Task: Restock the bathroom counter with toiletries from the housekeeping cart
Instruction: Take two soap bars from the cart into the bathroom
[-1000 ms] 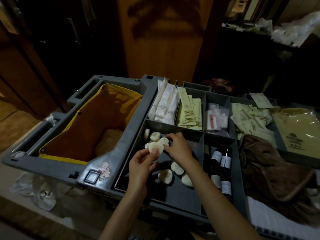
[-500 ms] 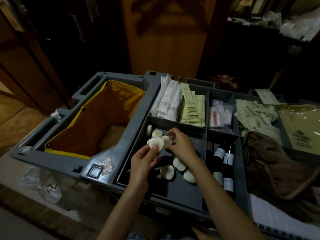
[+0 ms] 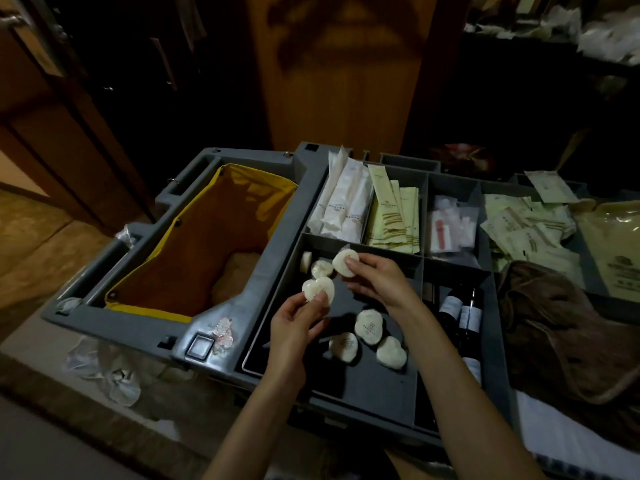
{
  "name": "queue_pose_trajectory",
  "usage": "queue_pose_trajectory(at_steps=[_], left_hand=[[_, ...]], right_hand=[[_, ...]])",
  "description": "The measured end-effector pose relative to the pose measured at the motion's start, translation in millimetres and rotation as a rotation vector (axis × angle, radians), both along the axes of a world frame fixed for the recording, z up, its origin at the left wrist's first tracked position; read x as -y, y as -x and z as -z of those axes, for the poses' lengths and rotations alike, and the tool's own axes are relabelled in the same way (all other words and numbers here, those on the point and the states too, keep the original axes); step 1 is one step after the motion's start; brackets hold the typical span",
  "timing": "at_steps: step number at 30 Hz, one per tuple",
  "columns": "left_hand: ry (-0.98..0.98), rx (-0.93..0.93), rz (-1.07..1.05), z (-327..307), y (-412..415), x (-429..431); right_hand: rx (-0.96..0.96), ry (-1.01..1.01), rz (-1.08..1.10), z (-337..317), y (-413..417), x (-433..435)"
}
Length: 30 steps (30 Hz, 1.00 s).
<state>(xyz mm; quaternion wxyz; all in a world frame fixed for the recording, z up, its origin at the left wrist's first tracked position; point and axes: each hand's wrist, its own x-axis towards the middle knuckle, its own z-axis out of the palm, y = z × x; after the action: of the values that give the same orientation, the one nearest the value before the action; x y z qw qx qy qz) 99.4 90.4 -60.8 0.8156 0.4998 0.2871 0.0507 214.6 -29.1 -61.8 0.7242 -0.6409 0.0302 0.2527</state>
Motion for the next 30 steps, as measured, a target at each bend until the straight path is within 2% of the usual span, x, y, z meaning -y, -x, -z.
queue_pose_trajectory(at_steps=[9, 19, 23, 28, 30], left_hand=[[0.022, -0.031, -0.008, 1.4, -2.0, 1.2], [-0.12, -0.003, 0.053, 6.2, -1.9, 1.8], [-0.132, 0.036, 0.074, 1.1, 2.5, 20.6], [-0.254, 0.143, 0.338, -21.4, 25.2, 86.3], [-0.246, 0.18, 0.429, -34.9, 37.2, 115.6]], right_hand=[[0.025, -0.014, 0.026, -3.9, 5.7, -0.3], [0.083, -0.137, 0.199, -25.9, 50.2, 32.7], [0.172, -0.03, 0.256, -40.6, 91.4, 71.3], [0.118, -0.028, 0.475, -48.5, 150.5, 139.9], [0.123, -0.014, 0.567, -49.4, 174.1, 166.0]])
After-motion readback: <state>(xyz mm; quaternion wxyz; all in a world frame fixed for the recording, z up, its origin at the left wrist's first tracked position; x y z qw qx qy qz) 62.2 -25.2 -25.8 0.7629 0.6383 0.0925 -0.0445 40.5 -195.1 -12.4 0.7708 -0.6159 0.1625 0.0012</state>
